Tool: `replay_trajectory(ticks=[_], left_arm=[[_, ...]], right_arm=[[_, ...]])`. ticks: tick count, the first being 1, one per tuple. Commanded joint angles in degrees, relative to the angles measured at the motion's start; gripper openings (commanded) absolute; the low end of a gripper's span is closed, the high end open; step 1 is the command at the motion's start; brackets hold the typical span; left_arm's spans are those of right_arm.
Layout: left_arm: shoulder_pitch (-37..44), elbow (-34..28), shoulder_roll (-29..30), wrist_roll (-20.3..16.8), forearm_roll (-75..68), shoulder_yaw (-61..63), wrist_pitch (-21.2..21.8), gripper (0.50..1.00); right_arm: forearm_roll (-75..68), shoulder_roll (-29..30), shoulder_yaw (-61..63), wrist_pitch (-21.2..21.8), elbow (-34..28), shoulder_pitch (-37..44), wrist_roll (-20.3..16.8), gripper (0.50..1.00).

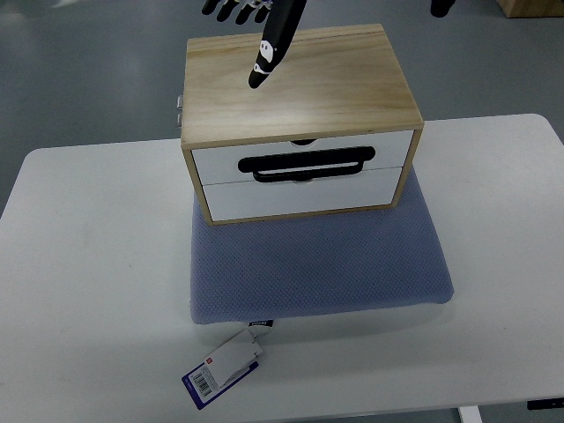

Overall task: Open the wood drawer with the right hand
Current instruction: 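Lower the right hand onto the upper drawer's black handle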

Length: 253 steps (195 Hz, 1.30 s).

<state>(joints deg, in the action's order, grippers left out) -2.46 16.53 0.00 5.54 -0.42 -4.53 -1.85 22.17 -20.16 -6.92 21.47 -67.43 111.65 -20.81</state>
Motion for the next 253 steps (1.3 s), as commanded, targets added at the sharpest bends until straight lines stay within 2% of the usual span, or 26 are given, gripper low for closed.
replay_trajectory(ticks=[1, 14, 28, 49, 111, 144, 253], left_arm=[[0.0, -0.01, 0.0, 0.0, -0.02, -0.05, 0.01, 1.0], [0.0, -0.09, 0.0, 0.0, 0.07, -0.05, 0.01, 1.0], [0.0, -0.44, 0.0, 0.0, 0.07, 0.04, 0.01, 1.0], [0.0, -0.53, 0.0, 0.0, 0.16, 0.04, 0.01, 1.0], [0.0, -0.62, 0.0, 0.0, 0.16, 0.04, 0.09, 1.0], [0.0, -0.71, 0.0, 0.0, 0.16, 0.04, 0.09, 1.0], [0.0, -0.62, 0.0, 0.0, 0.16, 0.39, 0.09, 1.0]], right_arm=[[-0.2, 1.17, -0.38, 0.15, -0.51, 0.14, -1.25, 0.946], [-0.99, 2.4, -0.73, 0.24, -0.6, 0.14, -1.95, 0.946], [-2.57, 3.89, -0.81, 2.08, -0.69, 0.06, -4.5, 0.946], [-3.28, 4.42, -1.43, 3.22, -2.01, -0.29, -5.56, 0.946], [-3.36, 4.16, -3.54, 5.86, -4.03, -1.53, -5.12, 0.946], [-3.36, 2.58, -3.98, 9.29, -5.17, -1.88, -4.77, 0.946], [-1.43, -0.59, -6.7, 10.7, -5.61, -4.42, -4.85, 0.944]])
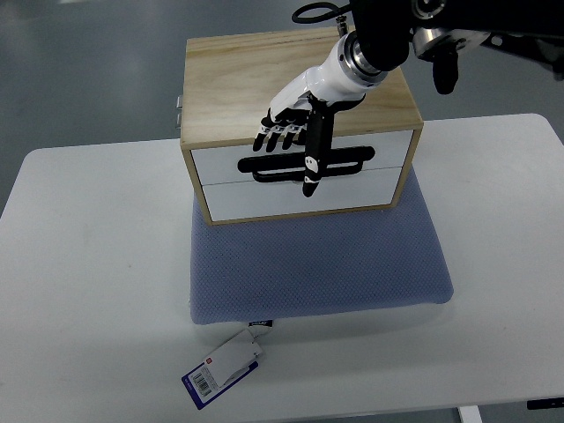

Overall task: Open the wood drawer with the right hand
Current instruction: 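Lower the right hand onto the upper drawer's black handle, then curl the right hand's fingers around the black handle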

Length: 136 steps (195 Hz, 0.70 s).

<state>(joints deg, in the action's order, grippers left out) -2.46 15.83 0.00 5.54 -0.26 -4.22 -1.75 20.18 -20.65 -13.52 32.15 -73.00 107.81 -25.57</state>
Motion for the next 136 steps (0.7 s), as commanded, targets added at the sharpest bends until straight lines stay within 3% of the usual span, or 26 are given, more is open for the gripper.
replay_trajectory(ticks=[1, 136], left_arm=[[0.0, 0.08, 0.0, 0.0, -0.01, 0.09, -0.01, 1.0], [0.0, -0.01, 0.0, 0.0, -0.01, 0.0, -0.01, 1.0]], right_arm=[[0.56, -0.09, -0.11, 0.02, -0.03, -0.58, -0.09, 0.944], [4.86, -0.18, -1.6, -0.78, 0.06, -3.66, -0.44, 0.944]])
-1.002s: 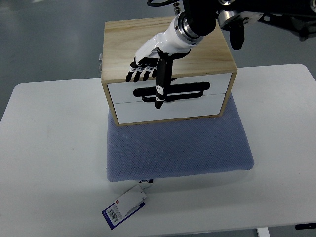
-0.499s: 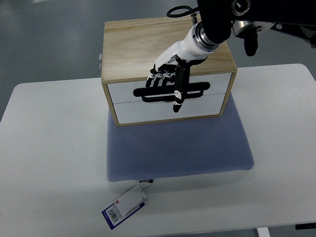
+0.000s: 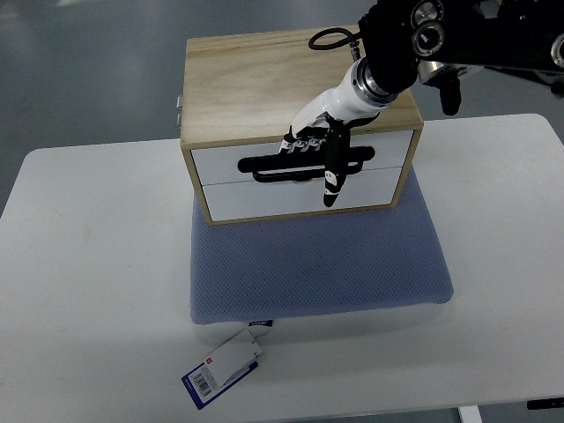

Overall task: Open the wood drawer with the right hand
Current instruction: 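Curl the right hand's fingers around the black handle, then pull the upper drawer toward the robot with the right hand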

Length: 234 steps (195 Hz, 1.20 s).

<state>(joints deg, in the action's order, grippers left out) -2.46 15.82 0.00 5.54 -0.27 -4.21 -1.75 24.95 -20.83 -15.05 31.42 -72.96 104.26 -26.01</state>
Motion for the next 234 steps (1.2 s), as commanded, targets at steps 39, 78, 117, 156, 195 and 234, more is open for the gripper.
replay_trajectory(ticks=[39, 78, 117, 156, 195, 234], left_arm=[[0.0, 0.0, 0.0, 0.0, 0.01, -0.01, 0.0, 1.0], [0.0, 0.0, 0.0, 0.0, 0.01, -0.01, 0.0, 1.0], [0.0, 0.0, 0.0, 0.0, 0.01, -0.01, 0.0, 1.0], [0.0, 0.0, 0.0, 0.0, 0.01, 0.08, 0.0, 1.0], [0.0, 0.0, 0.0, 0.0, 0.09, -0.01, 0.0, 1.0], [0.0, 0.0, 0.0, 0.0, 0.01, -0.01, 0.0, 1.0]], right_arm=[[1.15, 0.0, -0.33, -0.13, 0.02, -1.43, 0.0, 0.944], [2.56, -0.35, -0.51, -1.45, 0.28, -2.75, 0.0, 0.944], [3.17, -0.52, -0.51, -1.62, 0.28, -3.45, 0.0, 0.944], [3.17, -0.88, -0.42, -1.53, 0.28, -3.98, 0.0, 0.944], [3.17, -0.79, -0.42, -1.27, 0.28, -4.77, 0.08, 0.944], [2.73, -0.88, -0.42, -0.83, 0.28, -4.86, 0.17, 0.944]])
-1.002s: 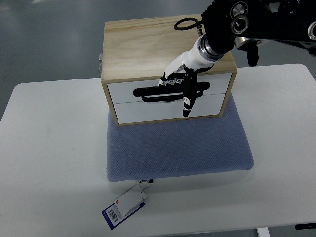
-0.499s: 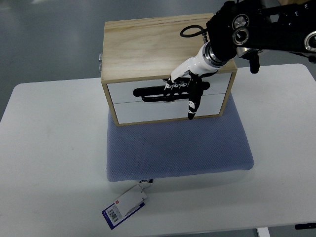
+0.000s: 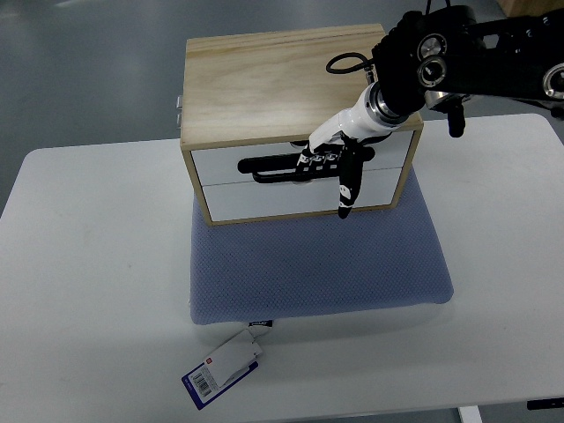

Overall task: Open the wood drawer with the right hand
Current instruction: 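Pull the upper drawer toward the robot with the right hand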

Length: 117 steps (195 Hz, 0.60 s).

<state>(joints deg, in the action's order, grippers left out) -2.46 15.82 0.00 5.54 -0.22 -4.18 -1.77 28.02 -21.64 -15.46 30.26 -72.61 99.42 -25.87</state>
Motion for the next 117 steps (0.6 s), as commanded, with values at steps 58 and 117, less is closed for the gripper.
replay_trajectory(ticks=[58, 117], left_arm=[[0.0, 0.0, 0.0, 0.0, -0.04, 0.05, 0.01, 1.0], [0.0, -0.09, 0.0, 0.0, 0.05, 0.05, 0.1, 1.0]], right_arm=[[-1.65, -0.25, 0.61, 1.91, -0.17, 0.07, 0.21, 0.944], [-4.55, -0.86, 1.05, 4.74, -0.43, 0.78, 0.21, 0.944]])
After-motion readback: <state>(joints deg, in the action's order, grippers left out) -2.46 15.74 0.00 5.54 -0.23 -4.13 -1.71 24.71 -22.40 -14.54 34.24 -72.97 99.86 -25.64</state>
